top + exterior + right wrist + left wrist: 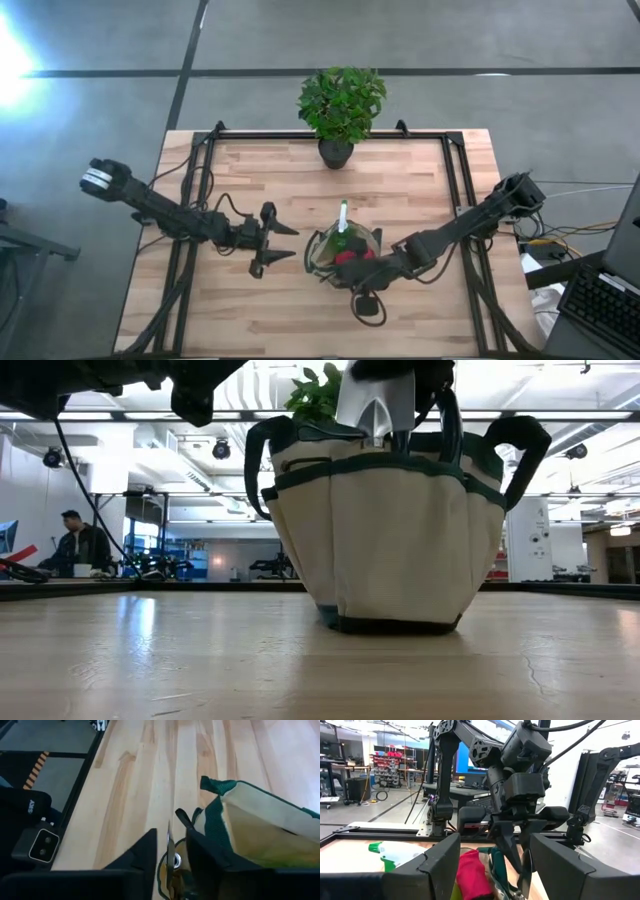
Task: Pick & Place Garden tools in Gardening bag
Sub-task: Return to Home Position
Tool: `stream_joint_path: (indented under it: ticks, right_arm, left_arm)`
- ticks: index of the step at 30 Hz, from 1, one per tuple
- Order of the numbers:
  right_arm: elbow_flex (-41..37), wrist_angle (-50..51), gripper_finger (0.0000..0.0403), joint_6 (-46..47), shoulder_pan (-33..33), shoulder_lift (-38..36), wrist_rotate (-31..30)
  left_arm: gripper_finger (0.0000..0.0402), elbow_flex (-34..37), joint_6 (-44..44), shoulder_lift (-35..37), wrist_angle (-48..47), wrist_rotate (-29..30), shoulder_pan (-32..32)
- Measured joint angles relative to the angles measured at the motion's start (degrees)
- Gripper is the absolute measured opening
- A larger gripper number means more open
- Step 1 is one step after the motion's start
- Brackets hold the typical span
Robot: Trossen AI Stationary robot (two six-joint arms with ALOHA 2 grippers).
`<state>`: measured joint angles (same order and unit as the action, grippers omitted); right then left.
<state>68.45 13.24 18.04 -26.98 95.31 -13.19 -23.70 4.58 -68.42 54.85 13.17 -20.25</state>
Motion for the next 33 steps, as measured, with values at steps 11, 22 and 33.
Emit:
stream_joint_path:
  ticks: [11, 22, 33]
  right_arm:
    - [0.6, 3.0, 0.017, -5.9, 0.0, -8.1, -0.2]
    - [-18.7, -2.6, 0.0087, -10.8, 1.8, -30.6, 0.3]
    - [-44.2, -22.5, 0.0009, -16.8, 18.0, -54.5, 20.5]
  left_arm:
    - [0.0243, 0.0, 0.0, 6.5, -7.3, -1.1, -0.1]
    - [0.0174, 3.1, -5.2, 24.5, -31.3, 6.9, 0.2]
    - [0.0007, 15.4, -7.6, 34.7, -28.0, 5.0, 6.9]
